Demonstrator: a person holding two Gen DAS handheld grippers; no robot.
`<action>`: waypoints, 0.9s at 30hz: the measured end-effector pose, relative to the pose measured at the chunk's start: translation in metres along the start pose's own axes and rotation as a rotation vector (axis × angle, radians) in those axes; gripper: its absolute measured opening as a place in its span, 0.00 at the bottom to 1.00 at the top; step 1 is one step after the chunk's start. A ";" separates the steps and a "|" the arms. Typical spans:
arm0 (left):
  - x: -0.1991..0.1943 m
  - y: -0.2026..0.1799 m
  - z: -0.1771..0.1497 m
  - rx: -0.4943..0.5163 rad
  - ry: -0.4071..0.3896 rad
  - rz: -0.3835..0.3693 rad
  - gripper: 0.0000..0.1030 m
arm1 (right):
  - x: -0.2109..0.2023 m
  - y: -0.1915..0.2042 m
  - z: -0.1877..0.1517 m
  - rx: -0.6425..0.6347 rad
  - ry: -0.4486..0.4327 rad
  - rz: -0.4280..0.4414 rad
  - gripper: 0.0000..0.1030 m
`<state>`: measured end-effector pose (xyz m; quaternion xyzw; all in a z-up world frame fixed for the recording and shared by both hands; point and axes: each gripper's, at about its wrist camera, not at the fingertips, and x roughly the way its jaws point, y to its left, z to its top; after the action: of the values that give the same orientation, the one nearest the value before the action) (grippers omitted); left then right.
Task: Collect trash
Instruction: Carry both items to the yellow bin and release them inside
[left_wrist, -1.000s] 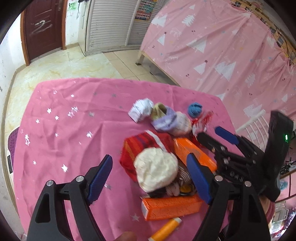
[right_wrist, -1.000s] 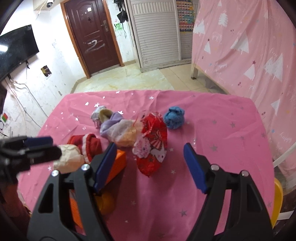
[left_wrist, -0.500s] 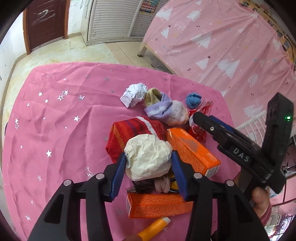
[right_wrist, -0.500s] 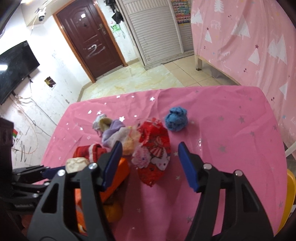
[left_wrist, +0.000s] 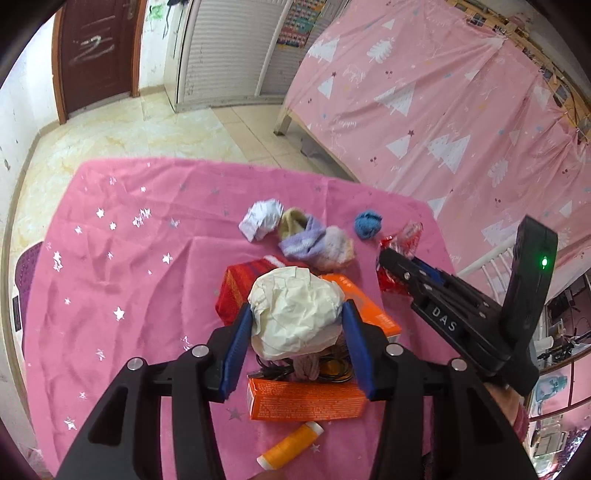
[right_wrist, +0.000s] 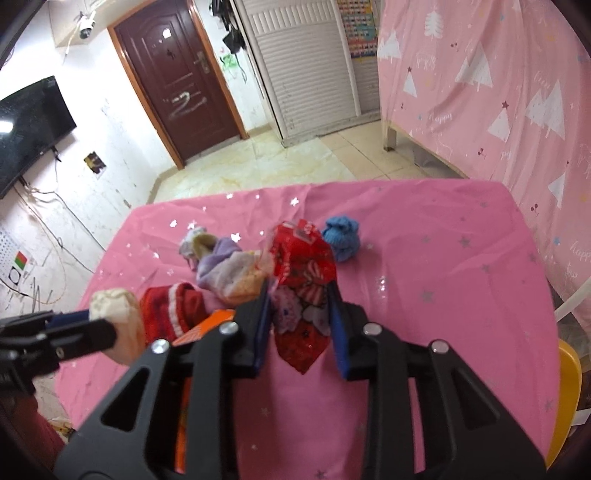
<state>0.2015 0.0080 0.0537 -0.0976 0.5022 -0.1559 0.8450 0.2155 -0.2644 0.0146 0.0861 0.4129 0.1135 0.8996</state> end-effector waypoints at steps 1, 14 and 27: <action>-0.004 -0.003 0.001 0.004 -0.007 -0.001 0.42 | -0.003 -0.001 0.000 -0.001 -0.006 -0.002 0.26; -0.011 -0.055 0.005 0.087 -0.027 -0.005 0.42 | -0.037 -0.031 -0.010 0.021 -0.077 -0.068 0.26; 0.018 -0.153 -0.004 0.232 0.015 -0.056 0.42 | -0.075 -0.105 -0.030 0.100 -0.136 -0.180 0.26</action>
<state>0.1811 -0.1415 0.0865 -0.0118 0.4842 -0.2373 0.8421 0.1592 -0.3844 0.0232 0.1010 0.3623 0.0055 0.9265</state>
